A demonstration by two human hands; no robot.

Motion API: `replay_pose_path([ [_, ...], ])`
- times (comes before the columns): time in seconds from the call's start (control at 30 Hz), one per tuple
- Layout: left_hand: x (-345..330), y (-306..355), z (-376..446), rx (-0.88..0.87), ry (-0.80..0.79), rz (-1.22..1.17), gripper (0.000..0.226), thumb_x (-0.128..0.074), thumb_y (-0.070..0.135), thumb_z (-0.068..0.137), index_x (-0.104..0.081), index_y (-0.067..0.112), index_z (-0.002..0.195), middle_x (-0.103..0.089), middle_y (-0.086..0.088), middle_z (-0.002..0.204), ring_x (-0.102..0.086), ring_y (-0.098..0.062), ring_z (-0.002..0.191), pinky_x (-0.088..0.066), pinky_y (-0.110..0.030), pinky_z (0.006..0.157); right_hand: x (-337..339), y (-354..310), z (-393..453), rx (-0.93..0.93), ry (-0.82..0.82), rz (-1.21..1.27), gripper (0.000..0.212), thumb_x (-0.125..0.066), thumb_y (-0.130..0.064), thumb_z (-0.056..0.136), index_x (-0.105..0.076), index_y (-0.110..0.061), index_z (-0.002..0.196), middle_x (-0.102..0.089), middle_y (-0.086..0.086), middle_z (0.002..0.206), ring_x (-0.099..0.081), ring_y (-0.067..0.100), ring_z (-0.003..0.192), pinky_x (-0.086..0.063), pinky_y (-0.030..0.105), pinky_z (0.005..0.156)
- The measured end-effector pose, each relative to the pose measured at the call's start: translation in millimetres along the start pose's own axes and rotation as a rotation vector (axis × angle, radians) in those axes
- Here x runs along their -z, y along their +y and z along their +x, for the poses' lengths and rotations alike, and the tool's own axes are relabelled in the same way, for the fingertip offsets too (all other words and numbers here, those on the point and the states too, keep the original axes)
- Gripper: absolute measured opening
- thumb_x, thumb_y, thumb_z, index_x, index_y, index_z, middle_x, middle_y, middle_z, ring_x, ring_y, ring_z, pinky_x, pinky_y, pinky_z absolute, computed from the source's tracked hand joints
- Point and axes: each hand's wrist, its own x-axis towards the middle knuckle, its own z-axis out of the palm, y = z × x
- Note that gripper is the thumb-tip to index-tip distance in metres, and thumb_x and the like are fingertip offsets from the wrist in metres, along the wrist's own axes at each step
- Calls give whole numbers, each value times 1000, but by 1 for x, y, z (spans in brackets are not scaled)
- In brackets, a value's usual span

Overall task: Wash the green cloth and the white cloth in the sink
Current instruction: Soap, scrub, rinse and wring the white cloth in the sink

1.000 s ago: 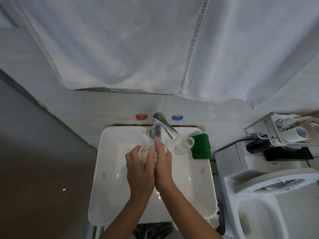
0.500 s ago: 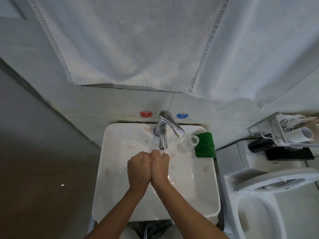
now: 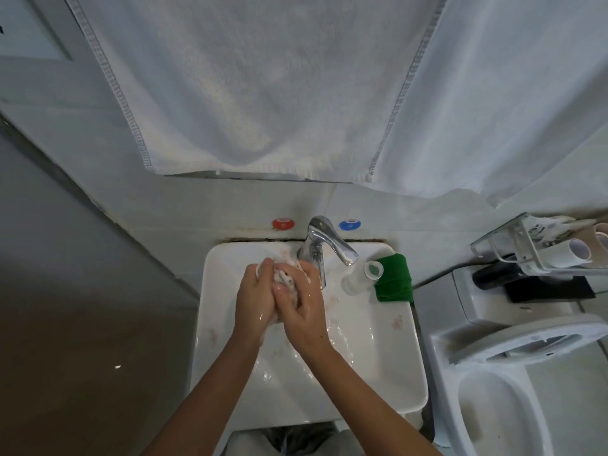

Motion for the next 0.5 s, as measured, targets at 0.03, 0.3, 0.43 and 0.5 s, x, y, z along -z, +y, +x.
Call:
replay_pose_path([
  [0.03, 0, 1, -4, -7, -13, 12, 36, -38, 46, 97, -52, 17, 113, -60, -6, 110, -61, -19, 93, -52, -34, 77, -2, -3, 1, -35, 41, 28, 23, -52, -49, 86, -55, -43, 108, -51, -6, 120, -54, 9, 111, -51, 29, 92],
  [0.3, 4, 1, -42, -557, 43, 170, 59, -39, 60, 84, -47, 22, 128, -36, 15, 124, -53, -5, 101, -38, -5, 75, -6, -35, 20, -404, 217, 382, 31, -56, -42, 91, -60, -11, 91, -65, 8, 84, -66, 17, 78, -54, 25, 66],
  [0.43, 6, 10, -38, -579, 121, 200, 48, -40, 56, 82, -58, 16, 102, -59, 2, 102, -57, -9, 80, -38, -5, 63, -8, -46, 19, -468, 166, 451, 32, -49, -20, 99, -50, -17, 67, -51, -11, 50, -51, 3, 50, -41, 16, 48],
  [0.5, 7, 11, -36, -583, 97, 129, 46, -41, 59, 82, -59, 17, 87, -63, 3, 83, -60, -10, 73, -44, -13, 60, -12, -52, 17, -460, 167, 439, 32, -53, -24, 93, -54, -22, 60, -50, -11, 48, -51, 10, 54, -42, 21, 52],
])
